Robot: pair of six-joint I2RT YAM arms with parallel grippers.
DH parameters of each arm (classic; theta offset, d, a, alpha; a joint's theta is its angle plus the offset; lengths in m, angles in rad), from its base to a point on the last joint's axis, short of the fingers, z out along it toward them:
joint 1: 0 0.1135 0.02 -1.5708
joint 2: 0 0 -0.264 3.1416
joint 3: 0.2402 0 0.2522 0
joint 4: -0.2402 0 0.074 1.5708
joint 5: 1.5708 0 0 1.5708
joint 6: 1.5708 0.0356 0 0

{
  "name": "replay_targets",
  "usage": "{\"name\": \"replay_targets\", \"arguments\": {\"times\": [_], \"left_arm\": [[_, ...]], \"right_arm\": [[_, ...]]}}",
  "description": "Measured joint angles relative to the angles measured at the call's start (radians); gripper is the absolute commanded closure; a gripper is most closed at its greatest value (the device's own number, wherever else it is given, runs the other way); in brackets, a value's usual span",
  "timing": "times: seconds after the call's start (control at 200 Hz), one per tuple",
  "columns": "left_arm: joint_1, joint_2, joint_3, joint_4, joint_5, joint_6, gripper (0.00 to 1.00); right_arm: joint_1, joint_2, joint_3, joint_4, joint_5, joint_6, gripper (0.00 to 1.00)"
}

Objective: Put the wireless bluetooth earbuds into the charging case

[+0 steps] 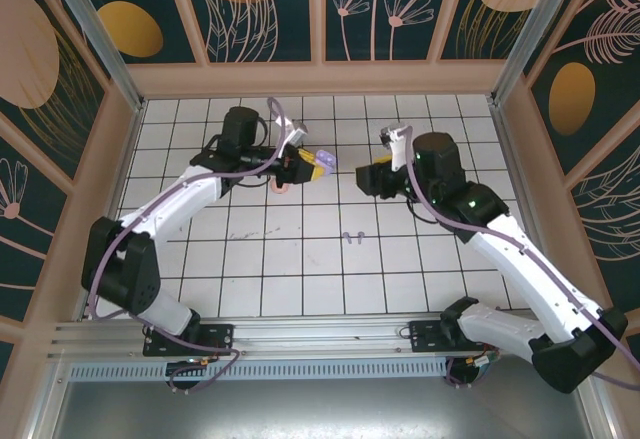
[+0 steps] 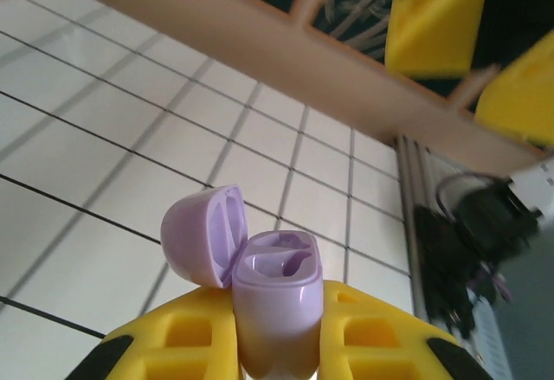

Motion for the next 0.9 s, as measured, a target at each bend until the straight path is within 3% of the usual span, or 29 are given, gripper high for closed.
{"name": "replay_targets", "arguments": {"times": [0.35, 0.631, 0.901], "left_arm": [[0.000, -0.265, -0.292, 0.441, -0.273, -0.198, 1.00], [0.000, -0.389, -0.423, 0.658, -0.442, -0.288, 1.00], [0.000, -0.416, -0.444, 0.718, -0.514, -0.307, 1.00]], "right_arm": [[0.095, 0.114, -0.253, 0.008, 0.032, 0.195, 0.47], [0.137, 0.320, -0.254, 0.044, 0.084, 0.209, 0.54], [0.153, 0.496, -0.168, 0.031, 0.123, 0.177, 0.58]]}}
